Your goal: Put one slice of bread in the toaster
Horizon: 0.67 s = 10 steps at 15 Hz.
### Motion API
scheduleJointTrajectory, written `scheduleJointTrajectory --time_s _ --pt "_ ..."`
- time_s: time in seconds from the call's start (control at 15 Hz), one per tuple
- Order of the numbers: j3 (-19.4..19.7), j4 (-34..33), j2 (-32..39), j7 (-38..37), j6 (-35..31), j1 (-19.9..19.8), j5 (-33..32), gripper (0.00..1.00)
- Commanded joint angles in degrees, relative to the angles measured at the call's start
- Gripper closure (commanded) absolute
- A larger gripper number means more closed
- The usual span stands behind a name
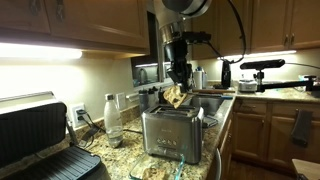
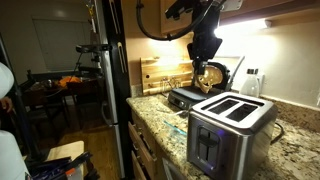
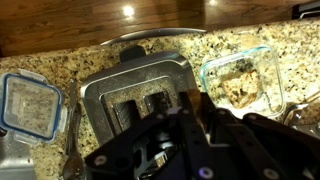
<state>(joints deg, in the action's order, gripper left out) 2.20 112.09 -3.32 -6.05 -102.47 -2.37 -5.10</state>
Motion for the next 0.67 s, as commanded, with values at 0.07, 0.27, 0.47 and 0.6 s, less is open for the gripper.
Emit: scheduleJointTrajectory --time_s 0.07,0.27,0.47,0.6 --pt "0.5 -1.8 1.1 1.4 3.7 -0.4 -1.0 0.97" --pt "0.7 -2.2 1.6 2.1 4.4 -0.4 -1.9 0.97" --pt "0.8 -3.0 2.3 3.0 4.7 -0.4 -2.8 0.97" --pt "0.8 -3.7 2.9 3.5 4.9 -0.4 -3.4 0.97"
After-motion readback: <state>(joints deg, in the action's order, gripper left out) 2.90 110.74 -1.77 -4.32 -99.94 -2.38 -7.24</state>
